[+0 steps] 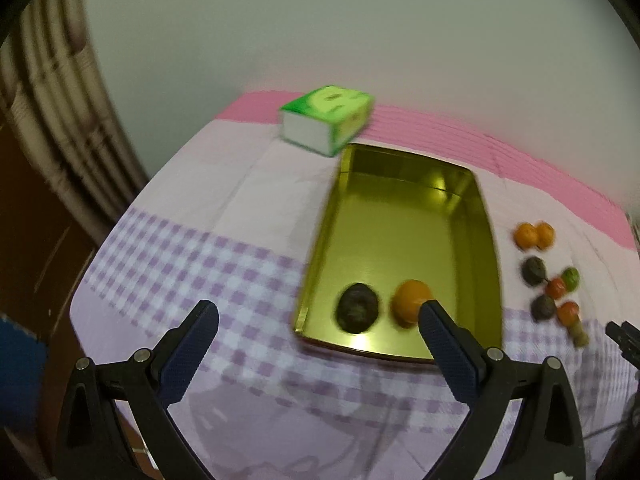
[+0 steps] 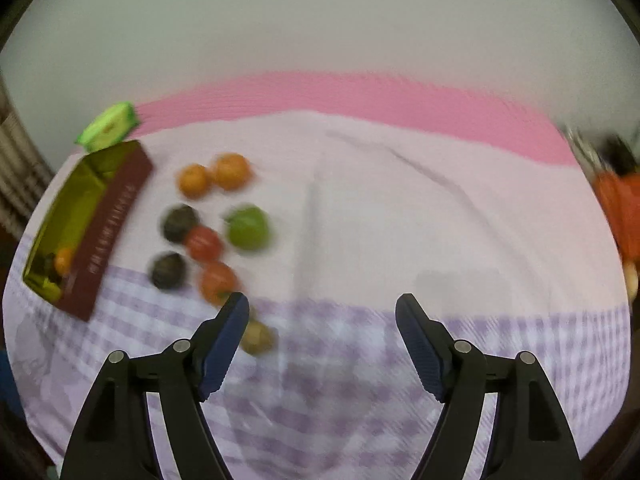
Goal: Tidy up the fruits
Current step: 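Close the left tool on the second dark brown fruit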
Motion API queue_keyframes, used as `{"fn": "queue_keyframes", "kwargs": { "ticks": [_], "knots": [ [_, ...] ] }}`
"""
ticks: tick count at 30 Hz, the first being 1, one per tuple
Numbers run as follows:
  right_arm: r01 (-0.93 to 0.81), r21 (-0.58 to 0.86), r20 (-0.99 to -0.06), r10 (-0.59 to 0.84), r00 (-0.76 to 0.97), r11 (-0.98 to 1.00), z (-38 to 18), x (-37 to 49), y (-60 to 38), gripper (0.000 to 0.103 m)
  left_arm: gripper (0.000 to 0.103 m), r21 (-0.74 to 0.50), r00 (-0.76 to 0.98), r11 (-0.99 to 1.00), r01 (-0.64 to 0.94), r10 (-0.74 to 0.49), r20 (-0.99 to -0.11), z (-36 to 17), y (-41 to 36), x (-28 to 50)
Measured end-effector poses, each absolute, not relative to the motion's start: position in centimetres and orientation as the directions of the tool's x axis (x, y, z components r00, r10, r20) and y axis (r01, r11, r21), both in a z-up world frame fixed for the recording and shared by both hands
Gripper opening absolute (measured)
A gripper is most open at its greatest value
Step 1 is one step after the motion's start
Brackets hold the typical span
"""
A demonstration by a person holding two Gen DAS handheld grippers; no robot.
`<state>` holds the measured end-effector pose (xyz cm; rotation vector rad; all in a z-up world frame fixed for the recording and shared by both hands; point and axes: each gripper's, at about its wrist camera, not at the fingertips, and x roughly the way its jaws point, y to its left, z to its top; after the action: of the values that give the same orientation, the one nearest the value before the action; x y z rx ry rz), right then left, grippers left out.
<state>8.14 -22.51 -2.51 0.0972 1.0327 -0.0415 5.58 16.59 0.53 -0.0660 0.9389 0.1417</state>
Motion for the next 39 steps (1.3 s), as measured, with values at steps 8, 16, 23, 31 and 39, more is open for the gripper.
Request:
{"fn": "queue_keyframes", "kwargs": {
  "ticks": [8,16,23,31,39],
  "knots": [
    [0.111,0.078,-0.878,0.016,0.479,0.991,-5.3,6.9,-24.6,0.078,0.099,0.0,0.558,0.998,0.056,-0.031,-0.829,0.4,7.5,6.8],
    [0.098,0.043,-0.89,-0.007,0.457,0.994,-7.5,7.1,-24.4,0.083,0.099,-0.033,0.501,0.977,0.212,-0.138,-0.855,-1.3,0.0,8.9],
    [0.1,0.017,-0.885,-0.031,0.464,0.995,-8.4,7.0,-24.2,0.099,0.094,-0.021,0.45,0.96,0.28,-0.151,-0.88,-3.8,-3.9,10.9],
    [0.097,0.016,-0.881,-0.032,0.472,0.995,-8.5,6.9,-24.3,0.103,0.071,-0.078,0.373,0.949,0.307,-0.195,-0.907,-6.2,-5.7,13.1],
    [0.102,0.013,-0.879,-0.037,0.475,0.995,-8.5,6.8,-24.2,0.103,0.052,-0.111,0.327,0.939,0.326,-0.222,-0.919,-7.6,-6.9,14.1]
  ]
}}
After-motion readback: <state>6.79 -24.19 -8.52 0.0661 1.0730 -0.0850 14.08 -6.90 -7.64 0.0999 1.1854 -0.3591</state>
